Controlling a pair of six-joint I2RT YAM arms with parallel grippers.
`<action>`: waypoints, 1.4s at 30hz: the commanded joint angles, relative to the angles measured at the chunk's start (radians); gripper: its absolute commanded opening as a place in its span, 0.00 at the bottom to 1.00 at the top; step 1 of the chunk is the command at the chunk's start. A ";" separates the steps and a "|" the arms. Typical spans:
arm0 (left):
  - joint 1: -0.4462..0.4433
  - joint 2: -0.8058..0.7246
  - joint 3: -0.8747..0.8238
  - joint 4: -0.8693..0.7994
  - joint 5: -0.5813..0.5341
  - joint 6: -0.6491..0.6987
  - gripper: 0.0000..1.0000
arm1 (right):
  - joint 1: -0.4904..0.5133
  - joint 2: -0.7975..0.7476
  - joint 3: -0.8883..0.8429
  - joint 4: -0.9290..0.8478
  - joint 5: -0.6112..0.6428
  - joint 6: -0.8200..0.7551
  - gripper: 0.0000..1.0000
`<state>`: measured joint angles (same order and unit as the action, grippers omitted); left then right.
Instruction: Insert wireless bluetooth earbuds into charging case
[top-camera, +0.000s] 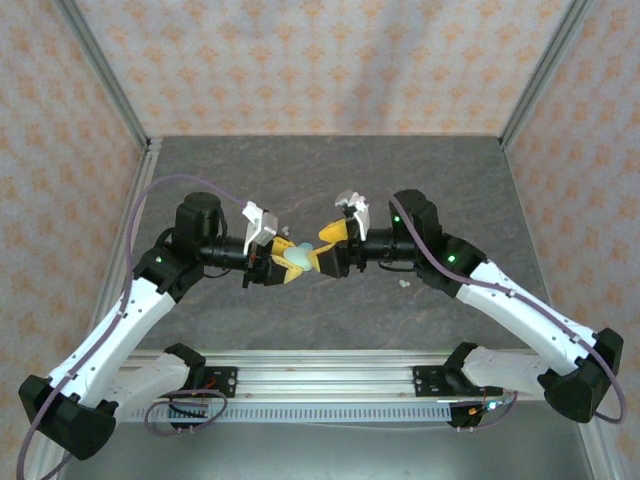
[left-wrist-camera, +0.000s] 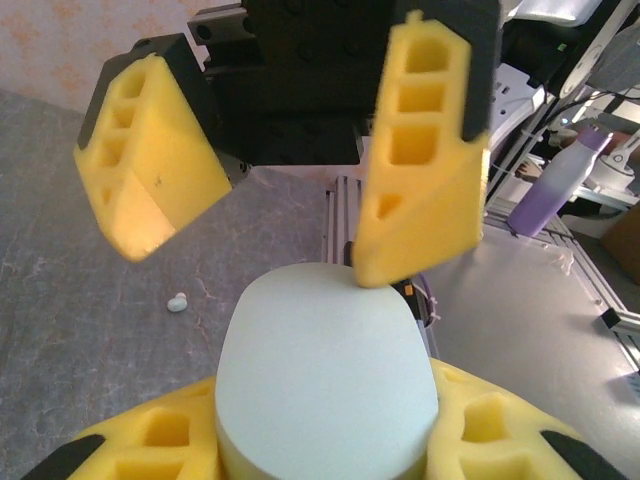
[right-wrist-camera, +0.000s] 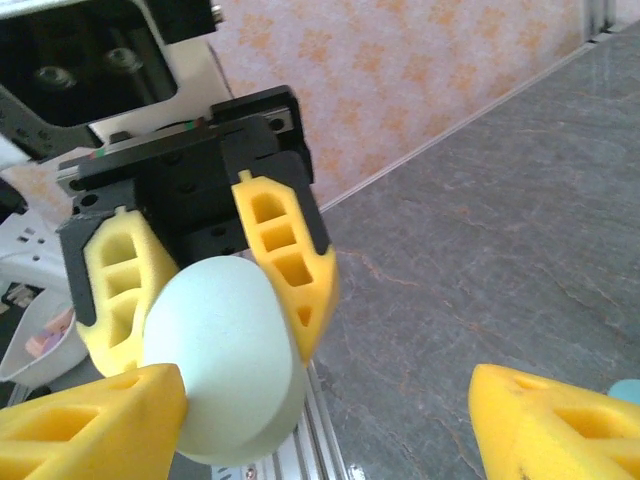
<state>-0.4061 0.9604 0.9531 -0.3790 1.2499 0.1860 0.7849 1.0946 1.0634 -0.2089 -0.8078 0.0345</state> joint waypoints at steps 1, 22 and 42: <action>0.000 0.010 0.042 0.005 0.024 0.017 0.08 | 0.028 0.004 0.037 -0.027 -0.013 -0.060 0.77; -0.001 0.018 0.069 -0.036 0.054 0.047 0.08 | 0.042 0.052 0.078 -0.019 0.037 -0.064 0.33; -0.001 0.014 0.073 -0.074 0.068 0.088 0.07 | -0.040 0.053 0.040 0.117 0.097 0.185 0.33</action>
<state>-0.3901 0.9909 0.9981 -0.4221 1.2194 0.2386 0.7860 1.1370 1.1126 -0.2008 -0.8425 0.1848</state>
